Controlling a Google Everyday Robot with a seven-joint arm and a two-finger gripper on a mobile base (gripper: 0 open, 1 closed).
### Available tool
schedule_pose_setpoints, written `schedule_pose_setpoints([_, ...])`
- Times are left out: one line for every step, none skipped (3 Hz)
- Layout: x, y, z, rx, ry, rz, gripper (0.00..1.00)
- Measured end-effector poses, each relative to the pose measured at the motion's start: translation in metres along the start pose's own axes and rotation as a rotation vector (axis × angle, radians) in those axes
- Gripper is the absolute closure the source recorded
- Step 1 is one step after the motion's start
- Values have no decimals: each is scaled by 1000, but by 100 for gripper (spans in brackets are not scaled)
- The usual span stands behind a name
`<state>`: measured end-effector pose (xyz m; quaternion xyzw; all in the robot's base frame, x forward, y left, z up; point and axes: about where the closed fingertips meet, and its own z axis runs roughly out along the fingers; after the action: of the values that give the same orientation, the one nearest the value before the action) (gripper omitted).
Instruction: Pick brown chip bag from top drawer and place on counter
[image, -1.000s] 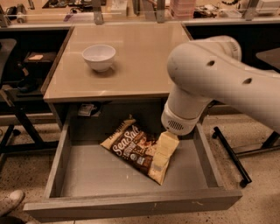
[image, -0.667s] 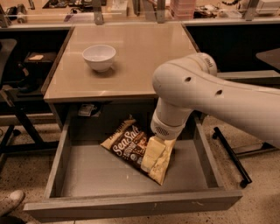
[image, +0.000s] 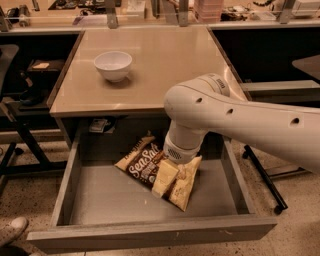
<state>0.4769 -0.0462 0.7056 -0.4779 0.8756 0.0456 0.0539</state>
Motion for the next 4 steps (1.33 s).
schedule_pose_setpoints([0, 6, 10, -10, -21, -2, 0])
schedule_pose_setpoints([-15, 14, 40, -28, -27, -8, 0])
schedule_pose_setpoints([-29, 13, 65, -15, -22, -6, 0])
schedule_pose_setpoints([-36, 11, 88, -2, -7, -1, 0])
